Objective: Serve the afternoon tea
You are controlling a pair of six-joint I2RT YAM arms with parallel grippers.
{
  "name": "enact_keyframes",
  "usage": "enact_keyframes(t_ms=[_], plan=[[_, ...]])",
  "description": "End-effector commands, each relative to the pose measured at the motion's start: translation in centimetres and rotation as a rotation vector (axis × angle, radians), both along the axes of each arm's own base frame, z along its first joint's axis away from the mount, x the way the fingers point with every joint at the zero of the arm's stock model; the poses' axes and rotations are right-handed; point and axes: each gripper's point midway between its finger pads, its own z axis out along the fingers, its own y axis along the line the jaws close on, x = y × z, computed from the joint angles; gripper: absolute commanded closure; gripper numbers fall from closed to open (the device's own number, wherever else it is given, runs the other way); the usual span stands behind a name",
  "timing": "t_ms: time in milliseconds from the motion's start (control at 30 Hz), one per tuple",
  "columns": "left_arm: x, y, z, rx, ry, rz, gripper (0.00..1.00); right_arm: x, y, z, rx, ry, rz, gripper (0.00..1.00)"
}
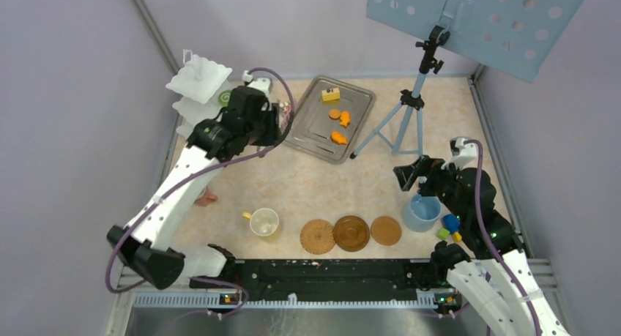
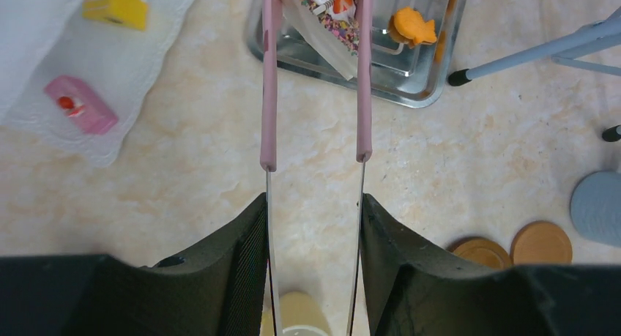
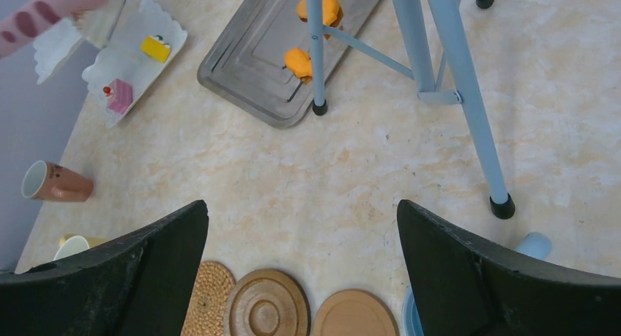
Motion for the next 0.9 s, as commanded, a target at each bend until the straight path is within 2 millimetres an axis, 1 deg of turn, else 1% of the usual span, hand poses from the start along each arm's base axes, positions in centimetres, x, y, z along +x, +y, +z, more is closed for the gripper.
enact_keyframes(t_ms=[0,100,133,167,300,433,600,700,867], plan=[[-3.3,4.9,1.9,0.084,-0.015,0.075,1.00,0.4,0.5,0.6,0.000,-0.034,0.022,0.02],[-4.1,8.8,2.5,0.148,-0.035,0.214,1.00,0.2,1.1,0.6,0.006,-0.029,0.054,0.02],[-4.0,9.6,2.6,0.156,-0.044,0.237,1.00,0.2,1.1,0.6,0.006,-0.029,0.055,0.02],[-3.9,10.0,2.8,0.151,-0.058,0.248,1.00,0.2,1.0,0.6,0.004,-0.029,0.054,0.02],[-3.4,10.4,3.1,0.119,-0.105,0.276,1.00,0.2,1.0,0.5,0.003,-0.026,0.054,0.02],[-2.6,11.7,3.2,0.118,-0.153,0.370,1.00,0.1,1.0,0.4,0.007,-0.022,0.053,0.02],[-1.4,13.0,2.8,0.117,-0.176,0.483,1.00,0.1,1.0,0.4,0.010,-0.023,0.047,0.02],[-0.4,13.6,3.0,0.104,-0.223,0.519,1.00,0.2,1.0,0.2,0.009,-0.019,0.048,0.02],[1.0,13.8,1.7,0.093,-0.192,0.534,1.00,0.2,1.0,0.3,0.010,-0.018,0.046,0.02]])
